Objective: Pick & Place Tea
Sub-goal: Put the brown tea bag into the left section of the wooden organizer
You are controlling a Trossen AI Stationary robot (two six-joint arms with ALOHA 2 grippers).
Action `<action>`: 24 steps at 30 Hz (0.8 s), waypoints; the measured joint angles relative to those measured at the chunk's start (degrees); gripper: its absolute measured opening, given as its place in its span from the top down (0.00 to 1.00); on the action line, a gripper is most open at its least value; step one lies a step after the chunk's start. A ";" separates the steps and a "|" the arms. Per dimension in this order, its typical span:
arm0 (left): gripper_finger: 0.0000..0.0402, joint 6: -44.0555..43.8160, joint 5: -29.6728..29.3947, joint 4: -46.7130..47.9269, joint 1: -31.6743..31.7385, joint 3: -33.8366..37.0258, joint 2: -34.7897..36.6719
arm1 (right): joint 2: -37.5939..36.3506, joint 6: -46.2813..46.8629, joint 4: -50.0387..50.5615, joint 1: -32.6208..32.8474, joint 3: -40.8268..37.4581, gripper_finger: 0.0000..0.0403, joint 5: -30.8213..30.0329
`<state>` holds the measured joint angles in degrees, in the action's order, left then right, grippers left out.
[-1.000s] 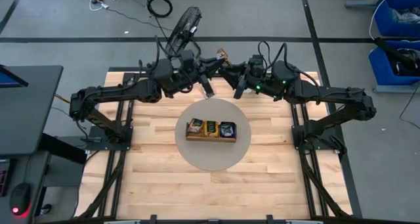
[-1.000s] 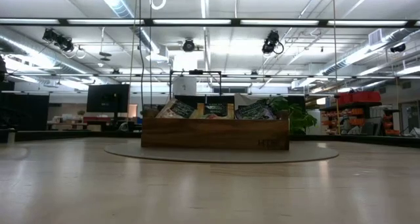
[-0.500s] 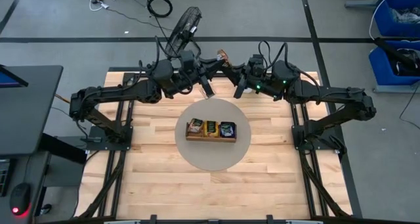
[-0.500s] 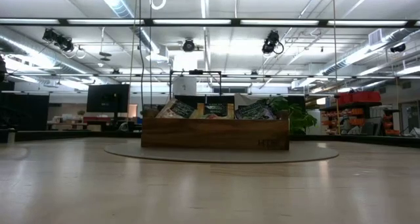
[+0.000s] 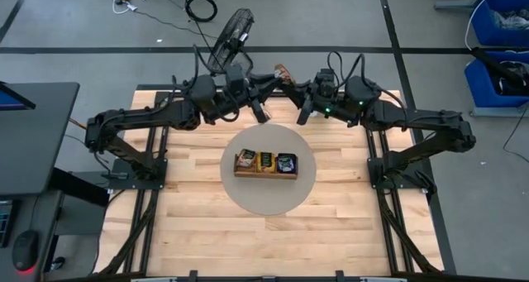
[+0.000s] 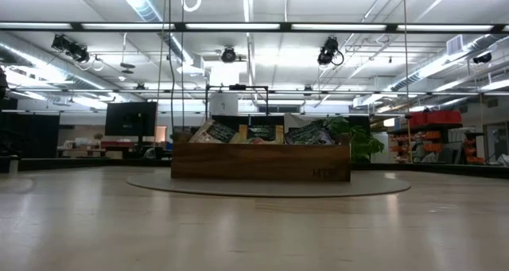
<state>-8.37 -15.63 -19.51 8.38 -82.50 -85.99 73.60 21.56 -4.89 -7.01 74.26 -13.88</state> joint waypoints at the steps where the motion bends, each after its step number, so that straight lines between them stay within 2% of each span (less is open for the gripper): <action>1: 0.84 0.44 -0.03 0.05 0.00 0.00 0.21 | -0.16 0.00 -0.26 -0.01 0.00 1.00 -0.01; 8: 0.79 3.18 -0.26 1.66 0.06 -0.08 1.26 | -1.68 -1.08 1.79 -0.04 -0.02 1.00 1.00; 11: 0.78 5.54 -0.29 4.44 0.02 -0.09 2.67 | -2.71 -1.95 2.36 -0.21 -0.02 1.00 6.35; 15: 0.76 9.13 -0.38 9.88 0.07 -0.08 6.00 | -4.31 -0.79 4.62 -1.52 -0.02 1.00 19.28; 18: 0.76 11.65 -0.39 13.59 0.17 -0.02 9.29 | -5.07 1.58 11.39 -2.91 0.07 1.00 24.20; 24: 0.73 18.59 0.01 21.26 0.21 -0.21 14.52 | -4.54 1.97 30.75 -5.47 0.00 1.00 25.49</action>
<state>10.22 -15.62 1.74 8.60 -82.71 -71.47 69.06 23.53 25.86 -12.47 74.26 11.62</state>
